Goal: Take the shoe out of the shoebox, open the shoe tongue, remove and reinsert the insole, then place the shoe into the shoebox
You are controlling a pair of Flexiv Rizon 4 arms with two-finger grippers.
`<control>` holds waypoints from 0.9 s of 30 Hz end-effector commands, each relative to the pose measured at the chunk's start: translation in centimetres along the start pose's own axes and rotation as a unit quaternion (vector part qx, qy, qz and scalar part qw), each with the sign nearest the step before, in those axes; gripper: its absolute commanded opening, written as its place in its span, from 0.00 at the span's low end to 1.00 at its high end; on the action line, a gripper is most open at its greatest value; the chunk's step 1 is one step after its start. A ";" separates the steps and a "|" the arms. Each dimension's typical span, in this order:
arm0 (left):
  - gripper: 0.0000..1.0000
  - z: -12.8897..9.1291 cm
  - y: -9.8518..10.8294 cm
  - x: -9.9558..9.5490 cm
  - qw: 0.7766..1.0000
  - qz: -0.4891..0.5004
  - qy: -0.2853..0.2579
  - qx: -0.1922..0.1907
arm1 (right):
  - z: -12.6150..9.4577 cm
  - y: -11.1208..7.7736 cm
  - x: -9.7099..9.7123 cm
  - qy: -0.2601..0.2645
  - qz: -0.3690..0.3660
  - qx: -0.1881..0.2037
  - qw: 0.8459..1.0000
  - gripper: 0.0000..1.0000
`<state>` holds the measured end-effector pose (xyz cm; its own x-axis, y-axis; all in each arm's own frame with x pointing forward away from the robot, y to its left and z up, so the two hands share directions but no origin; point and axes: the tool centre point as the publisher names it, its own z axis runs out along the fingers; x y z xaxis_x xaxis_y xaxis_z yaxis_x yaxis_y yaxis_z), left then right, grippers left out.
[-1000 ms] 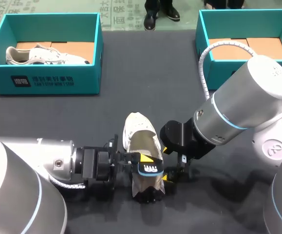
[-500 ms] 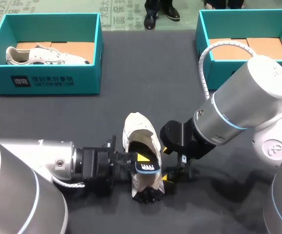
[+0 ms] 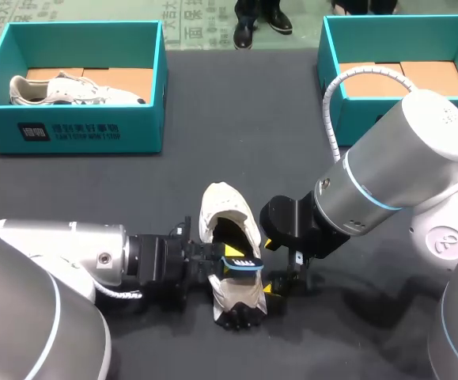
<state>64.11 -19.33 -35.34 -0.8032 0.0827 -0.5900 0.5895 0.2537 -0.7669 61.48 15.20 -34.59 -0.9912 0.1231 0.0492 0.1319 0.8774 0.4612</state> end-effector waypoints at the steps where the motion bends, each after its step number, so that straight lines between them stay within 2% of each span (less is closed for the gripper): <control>1: 0.14 -0.4 -0.5 0.2 1.000 -0.004 0.000 0.001 | 0.1 0.0 0.1 -0.001 0.000 -0.001 1.000 1.00; 4: 0.28 -0.6 -1.2 0.3 1.000 -0.008 -0.002 0.009 | 0.1 0.0 0.1 -0.001 0.000 -0.001 1.000 1.00; 5: 0.29 -0.6 -1.5 0.3 1.000 -0.008 -0.002 0.012 | 0.1 0.0 0.1 -0.001 0.000 -0.001 1.000 1.00; 18: 0.30 -1.1 -5.5 0.1 0.999 0.020 -0.006 0.045 | 0.1 0.0 0.1 -0.001 0.000 -0.001 1.000 1.00; 22: 0.16 -1.0 -5.9 0.2 0.999 0.030 -0.006 0.042 | 0.1 0.0 0.1 -0.001 0.000 -0.001 1.000 1.00; 24: 0.00 -1.0 -6.0 0.3 0.999 0.032 -0.006 0.040 | 0.1 0.0 0.1 -0.001 0.000 -0.001 1.000 1.00; 27: 0.00 -0.9 -5.8 0.4 0.999 0.038 -0.005 0.034 | 0.1 0.0 0.1 -0.001 0.000 -0.001 1.000 1.00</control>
<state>60.66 -19.79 -30.93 -0.7551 0.0912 -0.6492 0.6541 0.1719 -0.7366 61.48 15.20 -34.58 -0.9912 0.1232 0.0492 0.1319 0.8775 0.4611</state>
